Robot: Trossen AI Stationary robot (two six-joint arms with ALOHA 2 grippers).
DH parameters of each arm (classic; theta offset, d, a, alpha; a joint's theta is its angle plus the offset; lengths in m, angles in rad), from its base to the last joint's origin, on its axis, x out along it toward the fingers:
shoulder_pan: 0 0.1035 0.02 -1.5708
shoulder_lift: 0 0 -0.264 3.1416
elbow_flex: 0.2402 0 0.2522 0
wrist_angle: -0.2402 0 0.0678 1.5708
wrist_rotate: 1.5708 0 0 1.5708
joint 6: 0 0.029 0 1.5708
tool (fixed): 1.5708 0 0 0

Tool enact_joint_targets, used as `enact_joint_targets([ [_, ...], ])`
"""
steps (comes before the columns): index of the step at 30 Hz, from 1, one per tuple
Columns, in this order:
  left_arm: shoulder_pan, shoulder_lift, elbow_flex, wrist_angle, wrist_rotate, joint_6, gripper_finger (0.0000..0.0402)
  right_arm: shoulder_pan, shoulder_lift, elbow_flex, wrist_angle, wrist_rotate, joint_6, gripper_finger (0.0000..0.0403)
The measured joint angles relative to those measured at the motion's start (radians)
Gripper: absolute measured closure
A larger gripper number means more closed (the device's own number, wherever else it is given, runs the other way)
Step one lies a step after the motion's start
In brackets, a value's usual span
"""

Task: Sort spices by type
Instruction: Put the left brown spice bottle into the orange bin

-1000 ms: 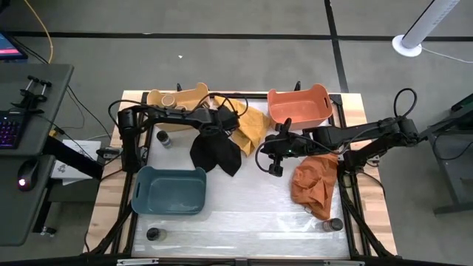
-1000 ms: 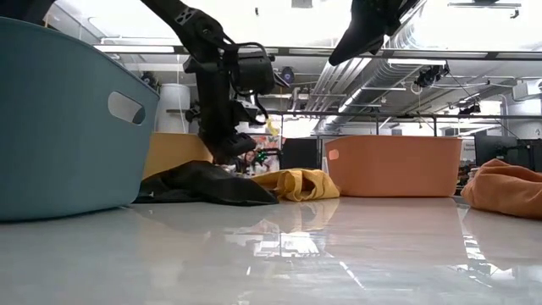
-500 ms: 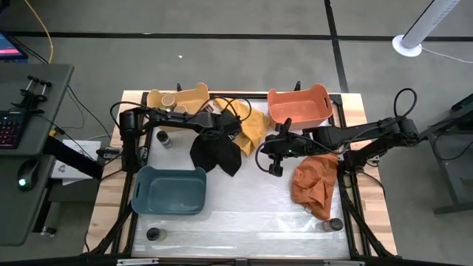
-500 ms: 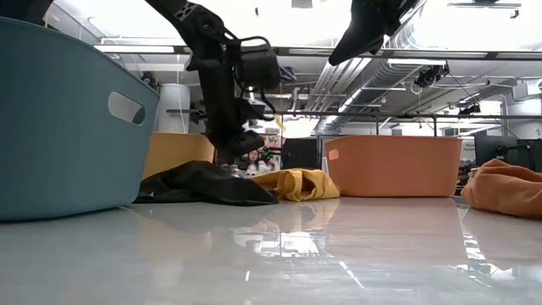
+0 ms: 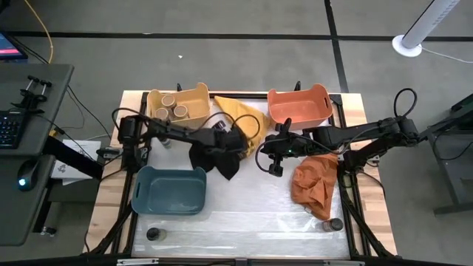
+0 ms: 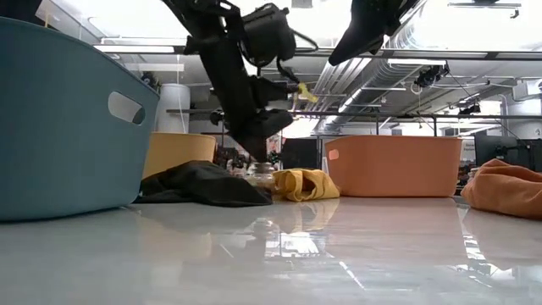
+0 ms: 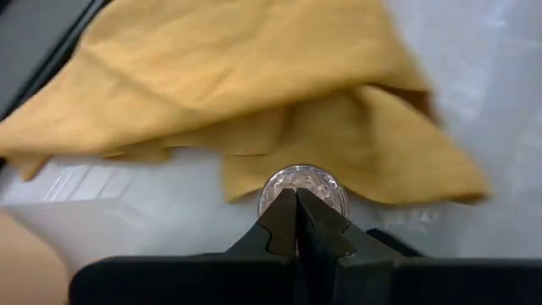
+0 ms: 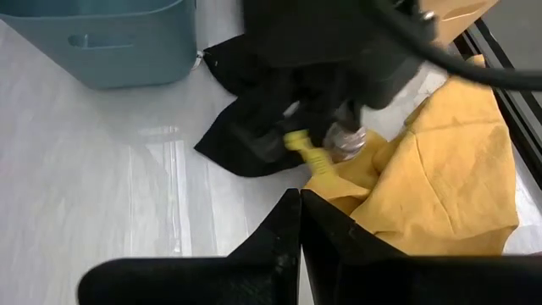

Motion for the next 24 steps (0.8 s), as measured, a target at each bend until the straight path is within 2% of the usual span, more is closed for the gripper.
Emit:
enact_joint_targets([
  [9,-0.132,0.0,-0.001,0.049,0.094,-0.027,0.0401,0.0,0.0,0.0,0.0,0.0,-0.003,0.0402],
  [16,-0.214,0.002,-0.001,0.156,0.238,-0.026,0.0401,0.0,0.0,0.0,0.0,0.0,-0.005,0.0402],
  [24,-0.236,0.003,0.009,0.157,0.24,0.03,0.0401,0.0,-0.009,0.0,-0.003,0.0,-0.028,0.0402],
])
